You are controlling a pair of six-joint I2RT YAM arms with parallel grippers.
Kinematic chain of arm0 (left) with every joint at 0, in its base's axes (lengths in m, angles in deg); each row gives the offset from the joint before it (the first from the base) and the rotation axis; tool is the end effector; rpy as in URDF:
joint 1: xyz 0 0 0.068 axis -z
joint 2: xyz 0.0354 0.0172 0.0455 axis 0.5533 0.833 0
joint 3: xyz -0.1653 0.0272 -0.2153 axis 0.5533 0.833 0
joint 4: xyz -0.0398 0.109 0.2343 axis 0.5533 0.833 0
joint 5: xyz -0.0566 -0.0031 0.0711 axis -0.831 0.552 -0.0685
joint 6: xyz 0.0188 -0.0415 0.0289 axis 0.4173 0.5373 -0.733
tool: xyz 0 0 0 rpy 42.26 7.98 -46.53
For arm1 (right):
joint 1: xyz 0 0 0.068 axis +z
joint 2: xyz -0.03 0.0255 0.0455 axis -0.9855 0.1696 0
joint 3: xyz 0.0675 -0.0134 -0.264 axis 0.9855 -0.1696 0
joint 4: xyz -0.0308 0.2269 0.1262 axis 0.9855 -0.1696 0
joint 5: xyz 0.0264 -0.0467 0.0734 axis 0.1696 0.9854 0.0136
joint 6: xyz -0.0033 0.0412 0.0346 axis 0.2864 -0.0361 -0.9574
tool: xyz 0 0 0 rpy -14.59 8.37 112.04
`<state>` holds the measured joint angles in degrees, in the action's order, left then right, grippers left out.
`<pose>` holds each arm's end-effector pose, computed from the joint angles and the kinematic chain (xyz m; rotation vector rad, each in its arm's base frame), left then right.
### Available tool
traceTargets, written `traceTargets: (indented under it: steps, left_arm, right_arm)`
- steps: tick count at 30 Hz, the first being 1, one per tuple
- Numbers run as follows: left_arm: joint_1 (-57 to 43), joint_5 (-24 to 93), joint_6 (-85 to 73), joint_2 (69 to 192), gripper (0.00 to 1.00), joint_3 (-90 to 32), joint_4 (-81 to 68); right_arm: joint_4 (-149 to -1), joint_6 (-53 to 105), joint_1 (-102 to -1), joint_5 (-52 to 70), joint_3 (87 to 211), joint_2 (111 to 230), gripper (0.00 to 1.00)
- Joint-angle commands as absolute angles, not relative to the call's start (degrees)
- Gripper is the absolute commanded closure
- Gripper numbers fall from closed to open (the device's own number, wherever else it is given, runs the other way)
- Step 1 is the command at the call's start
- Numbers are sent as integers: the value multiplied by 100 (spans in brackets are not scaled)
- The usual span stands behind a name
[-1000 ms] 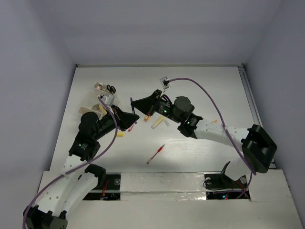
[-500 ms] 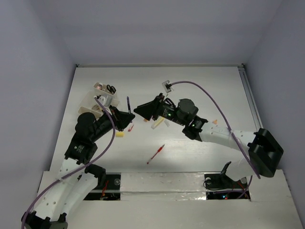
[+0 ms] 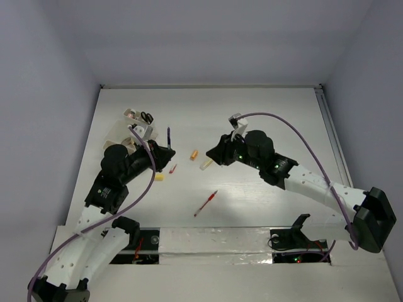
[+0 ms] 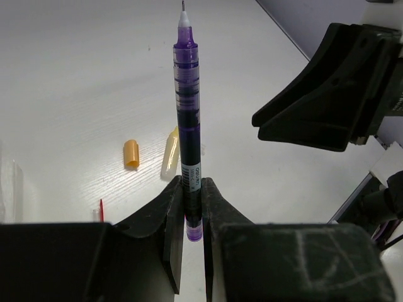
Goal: Sort the stationery into containers
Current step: Close the pen cap on the pen.
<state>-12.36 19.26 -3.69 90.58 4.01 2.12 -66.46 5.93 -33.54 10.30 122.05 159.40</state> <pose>0.1383 -0.0689 0.3376 0.4300 1.6195 -0.7977 0.1929 0.2105 0.3045 -0.4111 1.8720 0.9999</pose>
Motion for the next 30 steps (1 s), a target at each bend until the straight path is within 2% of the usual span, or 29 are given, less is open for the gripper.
traceTargets:
  steps: [1, 15, 30]
  left_arm:
    - [-1277, 1899, -525, 8988, 100, 353, 113]
    - [-1277, 1697, -551, 8856, 100, 379, 78]
    - [-1277, 1855, -543, 8812, 100, 371, 113]
  right_arm:
    - [-7923, 1164, -3698, 1325, 12293, 15897, 63]
    - [-9183, 1779, -4112, 1245, 13400, 17391, 56]
    - [-9508, 1955, -4112, 1360, 13910, 17874, 51]
